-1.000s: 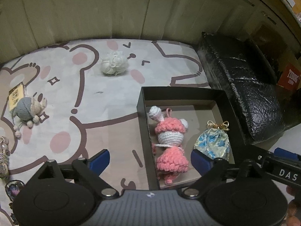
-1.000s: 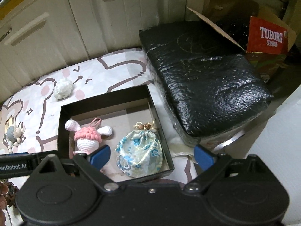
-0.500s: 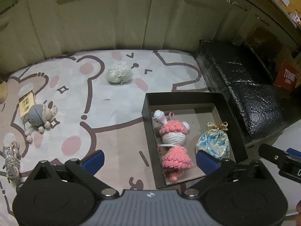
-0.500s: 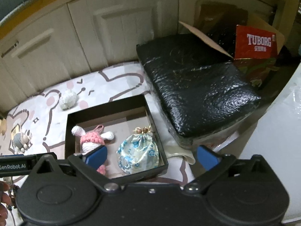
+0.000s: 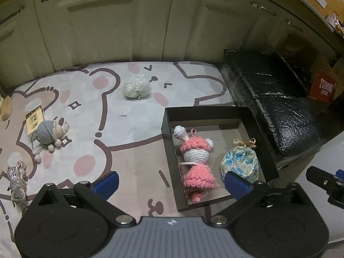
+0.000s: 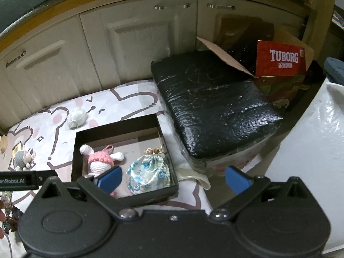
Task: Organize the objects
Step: 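Withdraw both tools from the box back over the mat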
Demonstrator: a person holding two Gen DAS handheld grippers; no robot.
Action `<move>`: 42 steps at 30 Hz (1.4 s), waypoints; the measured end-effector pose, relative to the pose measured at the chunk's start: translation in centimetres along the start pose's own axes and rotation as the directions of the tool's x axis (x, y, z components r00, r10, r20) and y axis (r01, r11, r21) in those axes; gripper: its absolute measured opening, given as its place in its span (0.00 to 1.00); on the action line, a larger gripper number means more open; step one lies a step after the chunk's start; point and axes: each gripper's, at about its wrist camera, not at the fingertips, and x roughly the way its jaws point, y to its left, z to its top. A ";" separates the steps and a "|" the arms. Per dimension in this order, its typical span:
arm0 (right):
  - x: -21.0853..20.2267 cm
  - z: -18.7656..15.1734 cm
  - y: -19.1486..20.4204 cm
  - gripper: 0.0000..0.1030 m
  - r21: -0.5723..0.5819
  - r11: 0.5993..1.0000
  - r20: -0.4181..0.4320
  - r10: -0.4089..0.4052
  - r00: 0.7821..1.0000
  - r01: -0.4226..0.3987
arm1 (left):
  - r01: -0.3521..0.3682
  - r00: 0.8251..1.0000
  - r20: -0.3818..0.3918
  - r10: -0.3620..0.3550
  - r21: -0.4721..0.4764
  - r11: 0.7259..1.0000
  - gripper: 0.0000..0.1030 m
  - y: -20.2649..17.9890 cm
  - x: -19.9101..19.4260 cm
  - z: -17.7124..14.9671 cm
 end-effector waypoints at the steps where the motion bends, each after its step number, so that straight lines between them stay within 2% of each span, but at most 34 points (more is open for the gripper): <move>1: -0.1 0.0 -0.1 1.00 0.001 1.000 0.002 -0.004 1.000 0.004 | 0.001 1.000 0.004 -0.001 0.004 1.000 1.00 0.0 -0.1 -0.1; 16: -1.0 -0.4 -0.6 1.00 0.006 1.000 0.015 -0.028 0.999 0.028 | -0.005 0.999 0.035 0.005 0.022 1.000 1.00 0.0 -1.3 -0.6; 25: -0.8 -0.4 0.3 1.00 0.008 1.000 0.013 -0.025 1.000 0.025 | -0.033 0.998 0.050 0.034 -0.001 0.999 1.00 2.0 -2.0 -0.5; 42: -0.1 0.3 8.0 1.00 -0.088 0.994 0.010 0.060 0.998 -0.059 | -0.111 0.989 0.083 0.120 -0.107 0.988 1.00 10.2 -5.0 -0.4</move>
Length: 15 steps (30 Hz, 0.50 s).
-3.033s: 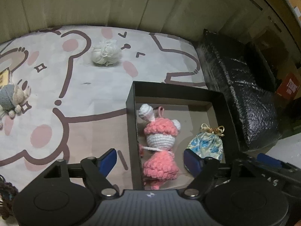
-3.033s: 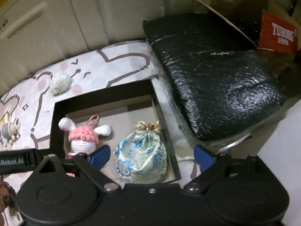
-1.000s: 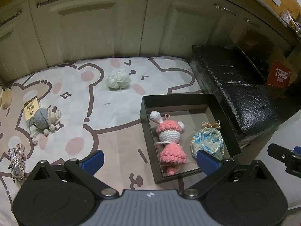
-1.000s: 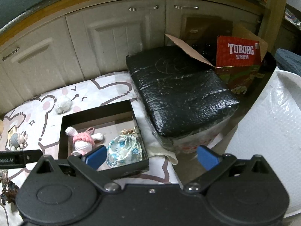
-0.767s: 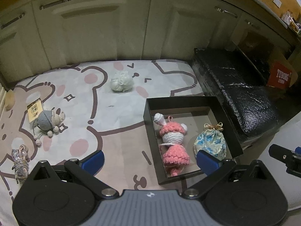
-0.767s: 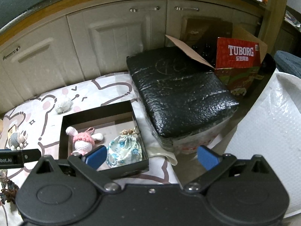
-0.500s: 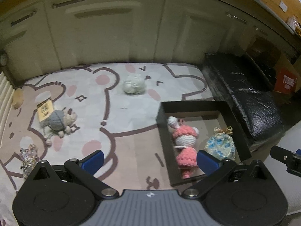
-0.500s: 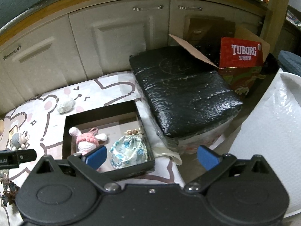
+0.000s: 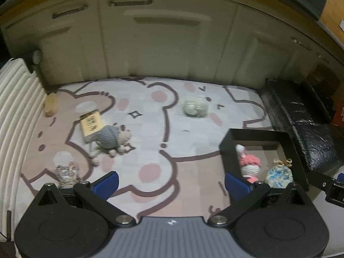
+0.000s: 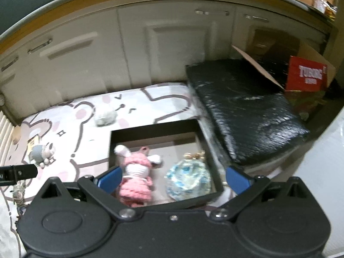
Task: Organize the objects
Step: 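Withdraw both tools from the box back over the mat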
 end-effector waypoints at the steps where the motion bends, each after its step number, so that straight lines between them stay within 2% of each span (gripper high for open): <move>1: 0.0 0.1 0.4 1.00 -0.005 1.000 0.000 0.004 1.000 -0.004 | -0.006 1.000 0.001 0.006 -0.004 1.000 1.00 0.5 -0.1 0.0; 15: 0.2 0.6 7.5 1.00 -0.081 0.993 0.003 0.087 0.996 -0.087 | -0.071 0.997 0.024 0.073 -0.083 0.994 1.00 7.6 -2.1 -0.3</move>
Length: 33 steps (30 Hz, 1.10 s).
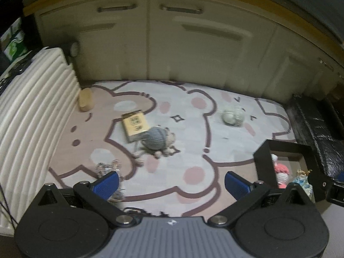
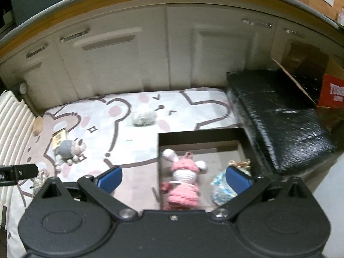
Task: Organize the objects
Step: 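Withdraw both tools from the box back over the mat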
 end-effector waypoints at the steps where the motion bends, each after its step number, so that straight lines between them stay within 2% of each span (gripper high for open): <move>1: 0.1 0.1 0.5 1.00 -0.004 1.000 -0.001 0.004 1.000 -0.004 | -0.004 1.000 0.002 0.004 -0.006 1.000 1.00 0.6 -0.1 0.0; 17: 0.7 0.5 7.4 1.00 -0.067 0.993 -0.005 0.099 0.995 -0.099 | -0.089 0.995 0.044 0.092 -0.062 0.994 1.00 7.6 -1.4 -0.2; 23: 0.9 0.4 9.1 1.00 -0.082 0.988 -0.010 0.129 0.992 -0.129 | -0.129 0.988 0.076 0.132 -0.042 0.991 1.00 9.0 -1.5 -0.5; 28: 1.2 0.5 10.2 1.00 -0.095 0.985 -0.017 0.140 0.990 -0.141 | -0.132 0.986 0.098 0.132 -0.008 0.991 1.00 9.4 -1.4 -0.6; 33: 1.3 0.3 10.8 1.00 -0.086 0.980 -0.018 0.176 0.984 -0.177 | -0.122 0.987 0.100 0.123 -0.015 0.992 1.00 10.1 -0.8 -0.5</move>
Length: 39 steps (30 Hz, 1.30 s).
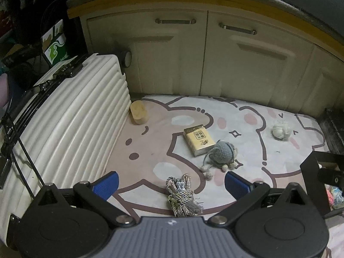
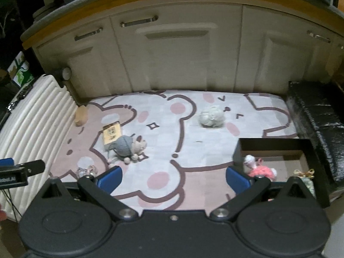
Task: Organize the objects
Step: 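Withdraw both tools from the box back over the mat, then grasp the braided rope tassel with the left tool while the right tool grasps the dark crocheted keychain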
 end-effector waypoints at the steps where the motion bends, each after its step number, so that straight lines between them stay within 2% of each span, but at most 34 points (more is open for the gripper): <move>1: 0.1 0.0 0.2 1.00 -0.007 1.000 -0.001 0.004 1.000 -0.004 | 0.002 1.000 -0.006 -0.002 -0.008 1.000 1.00 0.2 0.3 0.0; 7: 1.1 -0.4 1.8 1.00 -0.058 0.998 -0.039 0.033 0.999 -0.036 | 0.022 0.998 -0.051 -0.026 -0.072 0.997 1.00 1.4 2.0 0.1; 14: 3.1 -1.3 3.6 1.00 -0.046 0.995 -0.126 0.087 0.988 -0.094 | 0.013 0.995 -0.102 -0.018 -0.055 0.998 0.98 1.5 4.2 0.5; 17: 4.3 -2.0 4.5 1.00 -0.043 0.991 -0.178 0.114 0.977 -0.124 | 0.025 0.991 -0.127 -0.030 -0.045 0.999 0.96 1.5 5.1 0.6; 23: 6.9 -3.4 7.0 1.00 -0.042 0.983 -0.294 0.160 0.942 -0.180 | 0.031 0.982 -0.186 -0.041 -0.055 0.998 0.90 1.6 7.1 0.5; 26: 8.0 -4.2 8.4 0.98 -0.075 0.978 -0.338 0.159 0.928 -0.195 | 0.041 0.972 -0.230 -0.054 -0.061 0.997 0.86 1.6 8.5 0.2; 29: 9.2 -4.9 9.5 0.92 -0.089 0.973 -0.381 0.163 0.910 -0.212 | 0.062 0.957 -0.278 -0.086 -0.096 0.993 0.80 1.8 9.9 -0.1; 35: 11.3 -5.8 10.4 0.89 -0.076 0.973 -0.452 0.162 0.877 -0.219 | 0.125 0.918 -0.349 -0.190 -0.201 0.972 0.68 2.1 12.6 -0.8; 39: 12.3 -6.5 10.6 0.87 -0.079 0.971 -0.489 0.160 0.857 -0.226 | 0.103 0.904 -0.386 -0.183 -0.217 0.971 0.66 2.1 14.2 -1.1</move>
